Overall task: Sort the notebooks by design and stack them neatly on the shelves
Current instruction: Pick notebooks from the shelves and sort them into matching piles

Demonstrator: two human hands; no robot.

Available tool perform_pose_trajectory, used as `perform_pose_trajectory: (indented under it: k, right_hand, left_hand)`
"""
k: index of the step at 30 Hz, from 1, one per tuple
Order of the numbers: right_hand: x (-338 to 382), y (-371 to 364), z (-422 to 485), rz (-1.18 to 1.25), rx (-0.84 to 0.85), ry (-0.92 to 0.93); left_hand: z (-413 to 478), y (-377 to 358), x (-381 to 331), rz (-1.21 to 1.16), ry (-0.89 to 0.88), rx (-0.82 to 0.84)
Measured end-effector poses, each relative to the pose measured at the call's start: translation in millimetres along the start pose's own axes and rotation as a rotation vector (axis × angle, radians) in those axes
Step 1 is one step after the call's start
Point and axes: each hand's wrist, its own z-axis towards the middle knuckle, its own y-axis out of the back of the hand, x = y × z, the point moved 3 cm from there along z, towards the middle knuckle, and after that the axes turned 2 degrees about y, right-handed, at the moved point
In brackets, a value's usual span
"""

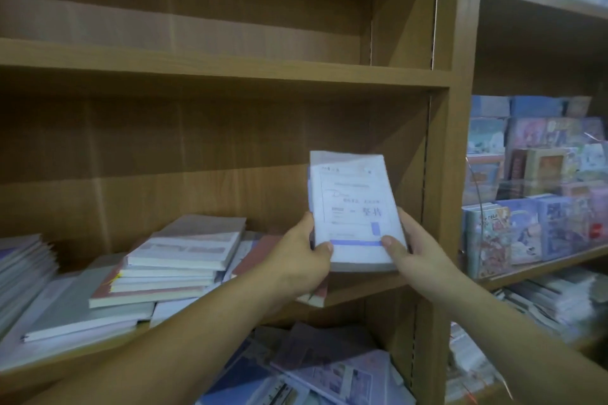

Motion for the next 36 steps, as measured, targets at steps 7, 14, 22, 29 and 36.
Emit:
perform_pose_trajectory:
  k: [7,14,22,29,36]
  right_hand:
    - [-24.6,43.1,-0.3,0.053,-0.193,-0.293]
    - [-37.1,48.9,2.9,0.231,-0.185,-0.333]
    - [-16.0,-5.3,-21.1,-0.910,0.062,0.333]
    - [-29.4,-14.9,0.0,-1.013,0.103,0.370]
    - [-29.0,-9.2,6.5,-0.921,0.125,0.300]
  left_hand:
    - [40.2,-64.9,-6.0,-0.250,0.296,-0.020]
    - [52.9,-68.8,-3.3,-0.116,0.185,-0.129]
    - [-8.4,28.4,9.1,0.733,-0.214,-0.132]
    - [-41.4,47.1,68.5,0.934,-0.401,-0.082]
    - [-32.5,39.8,82.4,1.012,-0.557,-0.132]
